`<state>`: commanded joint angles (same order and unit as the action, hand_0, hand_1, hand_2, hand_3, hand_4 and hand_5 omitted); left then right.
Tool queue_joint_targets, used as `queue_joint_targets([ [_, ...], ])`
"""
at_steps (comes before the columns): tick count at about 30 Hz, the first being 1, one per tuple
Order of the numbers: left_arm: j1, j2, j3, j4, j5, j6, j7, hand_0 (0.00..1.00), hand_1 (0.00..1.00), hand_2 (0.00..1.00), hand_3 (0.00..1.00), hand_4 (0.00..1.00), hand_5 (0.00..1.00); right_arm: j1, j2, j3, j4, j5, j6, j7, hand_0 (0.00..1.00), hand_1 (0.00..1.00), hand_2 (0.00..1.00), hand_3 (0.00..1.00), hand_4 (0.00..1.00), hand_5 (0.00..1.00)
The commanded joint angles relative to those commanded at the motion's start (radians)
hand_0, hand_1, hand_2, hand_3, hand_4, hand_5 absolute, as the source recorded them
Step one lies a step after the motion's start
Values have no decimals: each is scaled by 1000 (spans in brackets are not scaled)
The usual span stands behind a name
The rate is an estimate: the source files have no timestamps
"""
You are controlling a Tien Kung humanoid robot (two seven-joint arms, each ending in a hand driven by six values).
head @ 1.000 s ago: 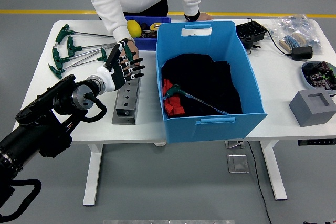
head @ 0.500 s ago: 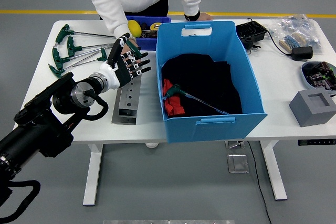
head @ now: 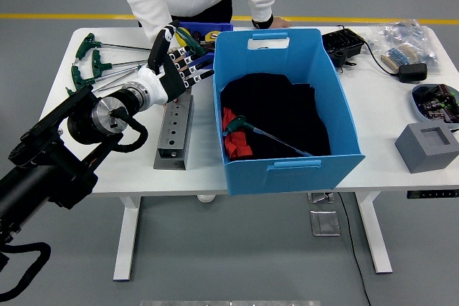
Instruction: Lift tool from toolbox,place it in box,lift tool from toolbox,place it in box
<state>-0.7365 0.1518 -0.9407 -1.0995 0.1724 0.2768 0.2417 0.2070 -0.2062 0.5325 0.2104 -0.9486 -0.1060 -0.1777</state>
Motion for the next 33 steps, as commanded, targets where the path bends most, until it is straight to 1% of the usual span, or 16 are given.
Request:
queue_joint_targets([
  [5,-12,4,-8,-70,9,6,3,678,739,829,801,791,921,1,-1,1,-1,0,1,0,649,606,673,535,784,599],
  [9,-32,-4,10,-122,22,2,4,680,741,828,799,790,920,2,0,1,-1,-1,1,0,648,606,674,535,785,598],
  [12,-64,-13,57,-148,21,-15,8,680,741,828,799,790,920,3,-1,0,-1,-2,1,1,648,606,674,535,785,598],
  [13,-70,-15,67,-150,19,-18,9,680,741,828,799,790,920,3,-1,0,-1,-3,1,1,648,606,674,535,785,598],
  [17,-109,-28,157,-151,9,-56,23,682,740,826,799,787,916,5,-3,0,0,-4,1,0,650,606,674,535,785,598],
  [20,-129,-38,229,-139,29,-101,40,682,740,826,799,787,916,7,-4,0,0,-6,1,1,650,606,674,535,785,598],
  [21,-134,-42,263,-131,40,-125,51,682,739,820,793,787,914,7,-5,0,0,-5,1,1,652,606,674,535,785,598],
  [23,-147,-53,321,-106,70,-171,68,682,739,820,793,787,914,9,-5,1,-1,-4,1,0,652,606,674,535,785,598],
  [25,-162,-69,377,-77,115,-203,79,682,739,820,793,787,914,10,-6,2,0,-8,1,-1,652,606,674,535,785,598],
  [27,-184,-92,434,-38,187,-243,84,684,742,820,793,787,915,13,-7,4,0,-15,3,-1,652,606,674,536,785,598],
  [29,-200,-113,474,5,264,-294,96,684,742,820,793,787,915,16,-8,5,1,-19,4,-2,652,606,674,536,785,598],
  [31,-209,-132,492,52,345,-349,106,684,742,820,793,787,915,20,-9,4,1,-20,4,-2,652,606,674,536,785,598],
  [32,-211,-138,496,70,377,-364,106,684,742,820,793,787,915,21,-10,4,1,-20,3,-2,652,606,674,536,785,598],
  [33,-215,-147,501,100,423,-371,103,698,765,870,800,779,887,23,-10,3,1,-19,3,-2,658,606,674,536,786,598],
])
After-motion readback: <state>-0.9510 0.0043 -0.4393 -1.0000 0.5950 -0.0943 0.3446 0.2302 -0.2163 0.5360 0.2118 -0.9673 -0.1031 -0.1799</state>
